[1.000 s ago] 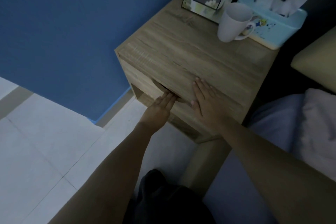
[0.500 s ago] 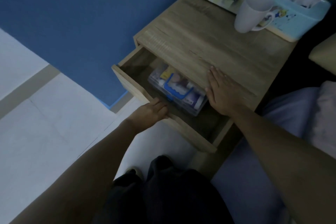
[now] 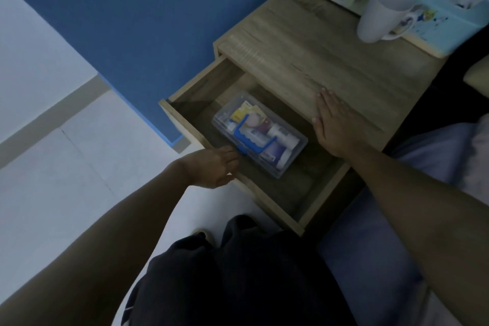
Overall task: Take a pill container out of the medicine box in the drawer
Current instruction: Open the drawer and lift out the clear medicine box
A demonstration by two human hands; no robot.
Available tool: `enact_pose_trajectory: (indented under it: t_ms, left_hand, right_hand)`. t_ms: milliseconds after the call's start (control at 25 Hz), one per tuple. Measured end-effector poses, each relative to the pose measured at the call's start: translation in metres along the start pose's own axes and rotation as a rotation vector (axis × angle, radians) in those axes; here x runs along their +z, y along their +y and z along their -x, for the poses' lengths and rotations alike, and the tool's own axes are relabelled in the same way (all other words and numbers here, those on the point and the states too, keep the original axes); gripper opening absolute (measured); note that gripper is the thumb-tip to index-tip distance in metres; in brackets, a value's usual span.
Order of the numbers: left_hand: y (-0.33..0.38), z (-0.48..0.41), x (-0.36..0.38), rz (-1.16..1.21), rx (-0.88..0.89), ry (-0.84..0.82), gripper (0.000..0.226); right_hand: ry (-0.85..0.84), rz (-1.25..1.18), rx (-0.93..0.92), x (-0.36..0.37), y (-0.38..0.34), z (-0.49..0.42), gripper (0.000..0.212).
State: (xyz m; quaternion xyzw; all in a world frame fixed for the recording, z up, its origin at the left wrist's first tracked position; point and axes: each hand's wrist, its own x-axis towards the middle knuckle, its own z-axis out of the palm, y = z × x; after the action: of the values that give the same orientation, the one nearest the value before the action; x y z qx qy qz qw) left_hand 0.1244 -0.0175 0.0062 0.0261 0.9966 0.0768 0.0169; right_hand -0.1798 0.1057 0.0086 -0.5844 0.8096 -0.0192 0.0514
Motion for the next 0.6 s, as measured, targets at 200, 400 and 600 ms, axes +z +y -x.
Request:
enact_pose_trajectory:
  t_ms: [200,400,600]
  left_hand:
    - [-0.027,-0.019,-0.013,0.113,-0.491,0.151,0.036]
    - [-0.067,-0.050,-0.014,0.292,-0.853,0.108,0.042]
    - [-0.083,-0.058,0.007,0.609,-1.023,-0.047,0.039]
  right_hand:
    - [0.130,0.032,0.086,-0.007,-0.039,0.018,0.050]
    - [0.170,-0.298,0.498,0.027,-0.124,0.049,0.045]
    - [0.029,-0.586,1.056,0.046,-0.144,0.036,0.083]
